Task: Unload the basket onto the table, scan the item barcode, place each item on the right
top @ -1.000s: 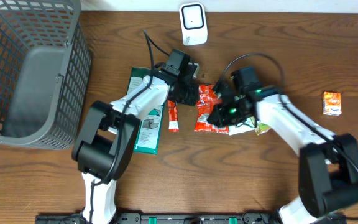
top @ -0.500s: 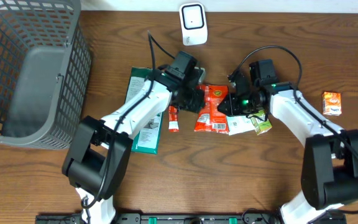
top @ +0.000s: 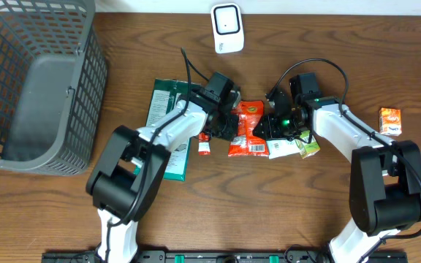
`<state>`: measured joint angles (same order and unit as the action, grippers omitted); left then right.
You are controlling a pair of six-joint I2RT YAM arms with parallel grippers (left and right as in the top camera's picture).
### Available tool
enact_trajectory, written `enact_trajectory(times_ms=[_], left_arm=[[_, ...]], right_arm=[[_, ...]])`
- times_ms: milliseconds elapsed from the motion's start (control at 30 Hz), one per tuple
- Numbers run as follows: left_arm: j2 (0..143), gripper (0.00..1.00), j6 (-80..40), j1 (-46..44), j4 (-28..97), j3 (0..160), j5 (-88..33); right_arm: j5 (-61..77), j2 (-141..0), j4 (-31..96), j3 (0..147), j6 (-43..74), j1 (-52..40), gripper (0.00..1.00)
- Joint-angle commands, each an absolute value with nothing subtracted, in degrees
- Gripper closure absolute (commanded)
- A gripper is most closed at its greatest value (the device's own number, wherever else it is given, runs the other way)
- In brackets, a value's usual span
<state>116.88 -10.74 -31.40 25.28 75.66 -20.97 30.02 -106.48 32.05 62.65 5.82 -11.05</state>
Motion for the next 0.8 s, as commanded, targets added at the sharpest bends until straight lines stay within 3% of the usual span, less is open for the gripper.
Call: enact_trajectory(times_ms=[0, 100, 233, 500, 767], left_arm=[[119.6, 0.57, -11.5, -31.5, 24.9, 75.0, -19.8], [120.2, 0.57, -11.9, -31.4, 25.1, 75.0, -18.5], [120.2, 0.57, -15.6, -31.4, 26.0, 75.0, -13.3], [120.2, 0.58, -17.3, -31.4, 27.7, 75.0, -12.4], [115.3, 0.69, -18.0, -31.4, 28.0, 75.0, -11.4]], right_arm=[[30.4, -106.8, 32.2, 63.1, 5.1, -10.5, 0.57], [30.6, -106.8, 32.1, 63.1, 5.1, -10.5, 0.49], [31.6, -106.8, 32.1, 63.1, 5.0, -10.5, 0.46], [36.6, -106.8, 31.4, 62.8, 5.1, -11.3, 0.45], [39.6, -106.8, 30.5, 62.1, 5.1, -13.1, 0.46]])
